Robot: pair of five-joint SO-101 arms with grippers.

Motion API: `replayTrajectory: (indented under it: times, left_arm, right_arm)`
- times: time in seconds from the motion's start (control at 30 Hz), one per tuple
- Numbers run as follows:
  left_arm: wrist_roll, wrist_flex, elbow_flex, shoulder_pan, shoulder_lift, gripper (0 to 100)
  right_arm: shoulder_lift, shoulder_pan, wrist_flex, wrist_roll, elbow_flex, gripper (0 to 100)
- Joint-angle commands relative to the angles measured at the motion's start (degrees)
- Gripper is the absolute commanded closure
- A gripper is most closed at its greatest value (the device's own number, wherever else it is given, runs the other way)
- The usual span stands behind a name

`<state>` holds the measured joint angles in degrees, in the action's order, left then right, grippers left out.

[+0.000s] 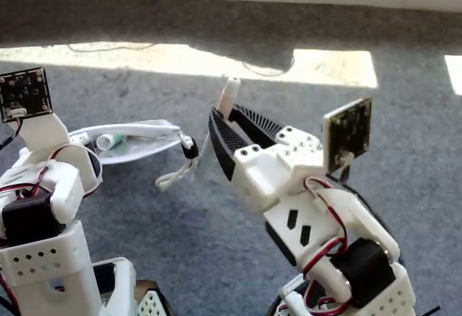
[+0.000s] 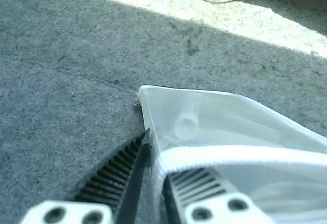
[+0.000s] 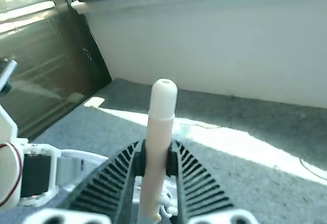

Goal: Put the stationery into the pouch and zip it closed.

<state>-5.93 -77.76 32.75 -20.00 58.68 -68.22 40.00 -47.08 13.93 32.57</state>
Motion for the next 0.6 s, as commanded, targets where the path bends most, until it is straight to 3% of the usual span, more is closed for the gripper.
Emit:
replayTrajectory:
  times: [0.0, 0.2, 0.57]
  left_arm:
    - [0.35, 2.11, -1.45, 1.01, 2.15, 99]
    - [0.35, 2.11, -1.45, 1.01, 2.15, 99]
    - [0.26, 2.11, -1.54, 1.01, 2.15, 99]
  right_arm:
    - [-3.91, 0.75, 5.58, -0.35, 1.45, 99.4]
    - [-8.40, 7.69, 13.93, -0.62, 7.25, 99.4]
    - [-10.77, 8.57, 41.80, -0.62, 20.35, 99.4]
